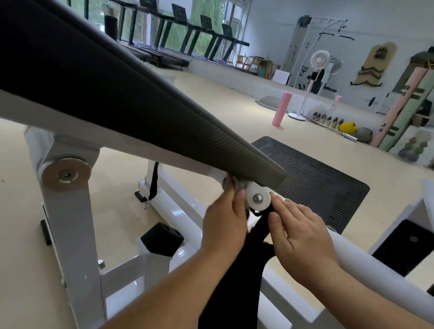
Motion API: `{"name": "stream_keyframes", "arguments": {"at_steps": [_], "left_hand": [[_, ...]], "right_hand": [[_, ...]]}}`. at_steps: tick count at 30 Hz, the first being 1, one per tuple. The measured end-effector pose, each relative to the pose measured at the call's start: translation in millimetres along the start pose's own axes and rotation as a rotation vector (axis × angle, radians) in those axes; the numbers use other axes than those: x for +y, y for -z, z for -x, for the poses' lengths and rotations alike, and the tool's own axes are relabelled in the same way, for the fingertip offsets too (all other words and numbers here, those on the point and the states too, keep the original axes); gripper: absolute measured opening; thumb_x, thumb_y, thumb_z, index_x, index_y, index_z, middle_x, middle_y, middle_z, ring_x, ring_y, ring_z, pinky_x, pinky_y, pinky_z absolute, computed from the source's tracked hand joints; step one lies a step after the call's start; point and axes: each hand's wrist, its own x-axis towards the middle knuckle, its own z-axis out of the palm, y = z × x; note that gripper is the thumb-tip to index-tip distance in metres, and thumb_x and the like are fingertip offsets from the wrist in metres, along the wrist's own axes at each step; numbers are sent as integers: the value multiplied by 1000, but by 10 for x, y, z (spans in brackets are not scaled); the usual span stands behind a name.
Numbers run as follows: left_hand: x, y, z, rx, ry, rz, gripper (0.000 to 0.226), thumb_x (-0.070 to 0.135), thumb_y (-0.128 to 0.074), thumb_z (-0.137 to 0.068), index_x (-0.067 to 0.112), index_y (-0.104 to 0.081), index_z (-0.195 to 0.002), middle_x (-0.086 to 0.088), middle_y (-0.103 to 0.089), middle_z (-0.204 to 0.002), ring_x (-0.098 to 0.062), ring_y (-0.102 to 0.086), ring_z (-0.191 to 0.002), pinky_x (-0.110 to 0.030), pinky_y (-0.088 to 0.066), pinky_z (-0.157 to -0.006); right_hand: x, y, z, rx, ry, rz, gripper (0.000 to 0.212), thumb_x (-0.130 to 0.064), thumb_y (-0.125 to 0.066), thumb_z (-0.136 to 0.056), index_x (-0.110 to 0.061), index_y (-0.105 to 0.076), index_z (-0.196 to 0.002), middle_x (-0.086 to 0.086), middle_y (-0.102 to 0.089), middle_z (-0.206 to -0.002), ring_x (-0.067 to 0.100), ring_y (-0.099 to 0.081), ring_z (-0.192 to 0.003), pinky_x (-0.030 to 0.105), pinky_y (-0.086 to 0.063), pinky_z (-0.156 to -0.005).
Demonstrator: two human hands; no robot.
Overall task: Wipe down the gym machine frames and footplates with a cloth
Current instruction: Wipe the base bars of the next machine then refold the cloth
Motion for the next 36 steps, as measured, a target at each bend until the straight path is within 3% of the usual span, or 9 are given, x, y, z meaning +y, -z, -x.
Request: {"name": "stream_keyframes", "arguments": {"at_steps": [5, 9, 13, 16, 22, 25, 27, 31, 36], "left_hand": [[-6, -44, 341, -97, -78, -18, 45, 39, -37, -110, 40, -36, -155, 4, -72, -120, -9, -66, -110, -29, -50, -104], [-413, 209, 705, -133, -107, -92, 46, 36, -48, -107, 44, -42, -152, 8, -73, -117, 0, -65, -103, -23, -53, -95], [-617, 462, 986, 92, 38, 51, 41, 27, -60, -102, 40, -55, -140, 22, -70, -114, 9, -64, -104, -14, -52, -92], [-908, 610, 1151, 187, 165, 38, 36, 23, -61, -101, 37, -59, -135, 24, -69, -113, 5, -64, -105, -15, -51, -90], [-1394, 962, 1459, 104, 331, -120, 29, 26, -61, -101, 38, -60, -128, 25, -64, -107, 3, -62, -99, -8, -46, -84], [-1461, 1041, 1464, 50, 393, -17, 21, 31, -63, -99, 41, -57, -117, 15, -72, -102, -2, -70, -92, -28, -59, -86], [-1470, 1105, 1461, 14, 426, 13, 22, 30, -66, -98, 36, -58, -117, 11, -73, -101, -1, -71, -88, -24, -60, -80], [-1502, 1242, 1441, -93, 339, -16, 21, 17, -63, -101, 29, -68, -118, 11, -75, -97, 0, -71, -88, -15, -54, -73], [-1731, 1335, 1489, -106, 340, -105, 25, 20, -54, -105, 31, -72, -117, 10, -74, -97, -7, -68, -90, -29, -58, -82]], "right_hand": [[-48, -69, 50, -29, -3, 87, 66, -46, -19, -100, -23, -37, -159, -1, -42, -161, 19, -32, -151, 41, -22, -125], [-165, -183, 349, -74, -22, 79, 71, -39, -18, -99, -7, -24, -161, 8, -22, -169, 22, -10, -159, 43, -3, -128], [-376, -376, 838, -30, 239, -85, 57, -23, -47, -95, -5, -49, -149, 11, -46, -147, 33, -42, -139, 50, -32, -119], [-547, -525, 880, -138, 341, -194, 40, -24, -49, -96, -16, -64, -133, -3, -57, -120, 19, -56, -112, 33, -52, -91], [-1162, -1039, 881, -636, -152, -719, 32, -35, -49, -107, -31, -60, -136, -15, -63, -113, -6, -57, -95, 4, -43, -72], [-1439, -1238, 1038, -817, -485, -1049, 22, -48, -45, -106, -44, -61, -121, -10, -68, -118, 5, -63, -105, 29, -56, -89], [-1537, -1347, 1138, -895, -683, -1243, 33, -61, -44, -102, -44, -68, -117, -8, -75, -113, 17, -72, -104, 48, -59, -92], [-1587, -1559, 1153, -920, -717, -1505, 51, -64, -46, -100, -24, -74, -116, 4, -77, -111, 23, -74, -105, 50, -59, -95], [-1637, -1788, 1092, -700, -740, -1474, 23, -33, -60, -103, -18, -75, -111, 10, -77, -107, 23, -76, -98, 42, -60, -92]]}}
